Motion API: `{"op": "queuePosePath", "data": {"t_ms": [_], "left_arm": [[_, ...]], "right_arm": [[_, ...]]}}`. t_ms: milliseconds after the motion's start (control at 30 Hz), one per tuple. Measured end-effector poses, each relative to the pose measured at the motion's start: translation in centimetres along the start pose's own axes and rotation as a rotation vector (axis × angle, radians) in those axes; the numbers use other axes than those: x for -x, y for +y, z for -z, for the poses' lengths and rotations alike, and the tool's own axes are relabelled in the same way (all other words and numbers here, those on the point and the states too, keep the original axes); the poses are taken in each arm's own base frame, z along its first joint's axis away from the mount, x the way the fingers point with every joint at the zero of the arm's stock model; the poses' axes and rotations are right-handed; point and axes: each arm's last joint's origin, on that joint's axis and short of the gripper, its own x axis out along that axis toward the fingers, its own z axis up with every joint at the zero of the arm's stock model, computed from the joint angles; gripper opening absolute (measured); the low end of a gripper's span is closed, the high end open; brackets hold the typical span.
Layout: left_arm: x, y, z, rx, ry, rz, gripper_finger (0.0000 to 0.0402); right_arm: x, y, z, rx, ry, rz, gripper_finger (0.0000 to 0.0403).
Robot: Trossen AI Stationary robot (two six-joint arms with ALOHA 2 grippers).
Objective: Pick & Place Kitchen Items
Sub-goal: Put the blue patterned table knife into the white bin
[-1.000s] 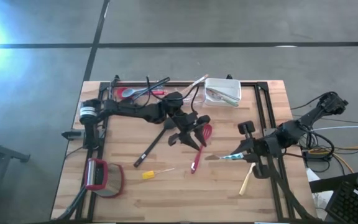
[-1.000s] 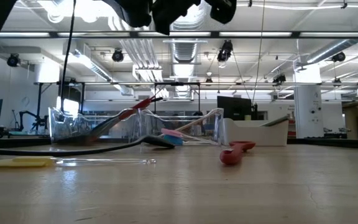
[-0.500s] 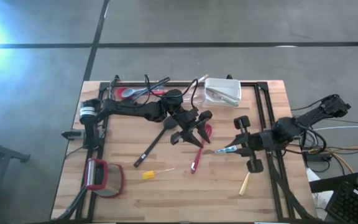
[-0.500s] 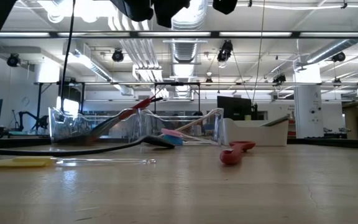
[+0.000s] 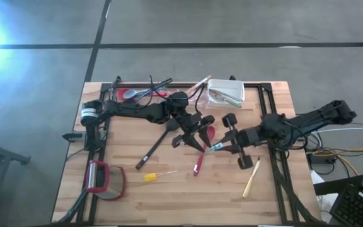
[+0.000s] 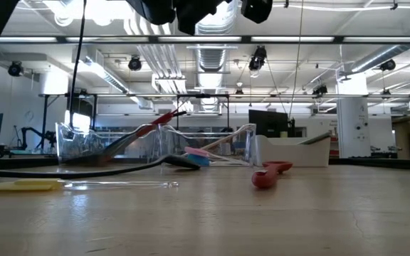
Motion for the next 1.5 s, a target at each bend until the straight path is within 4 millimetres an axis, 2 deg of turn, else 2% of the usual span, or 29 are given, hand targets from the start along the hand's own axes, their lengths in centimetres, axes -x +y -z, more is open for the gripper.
{"op": "queuePosePath", "data": {"t_ms": [333, 600, 967, 1267, 1400, 1500], "left_arm": [[-0.1, -0.1, 0.0, -0.004, 0.004, 0.025, 0.013], [0.0, -0.1, 0.0, -0.038, 0.005, 0.025, 0.0033], [0.0, -0.2, 0.0, -0.028, 0.01, 0.011, 0.003], [1.0, -0.3, -0.6, -0.007, 0.023, -0.057, 0.003], [1.6, 0.1, -0.2, 0.007, 0.061, -0.166, 0.003], [2.0, 0.2, -0.1, -0.014, 0.108, -0.334, 0.003]], "right_arm": [[-0.2, -1.2, 0.5, -0.017, 0.023, 0.014, 0.0024], [-0.4, -1.6, 0.9, -0.018, 0.034, 0.023, 0.0024], [0.0, -1.8, 0.6, -0.076, 0.03, 0.028, 0.0027], [2.2, -1.7, -1.0, -0.246, 0.057, 0.069, 0.0096], [3.3, -1.5, -1.6, -0.31, 0.078, 0.069, 0.0111], [3.9, -1.4, -1.5, -0.348, 0.122, 0.078, 0.0114]]}}
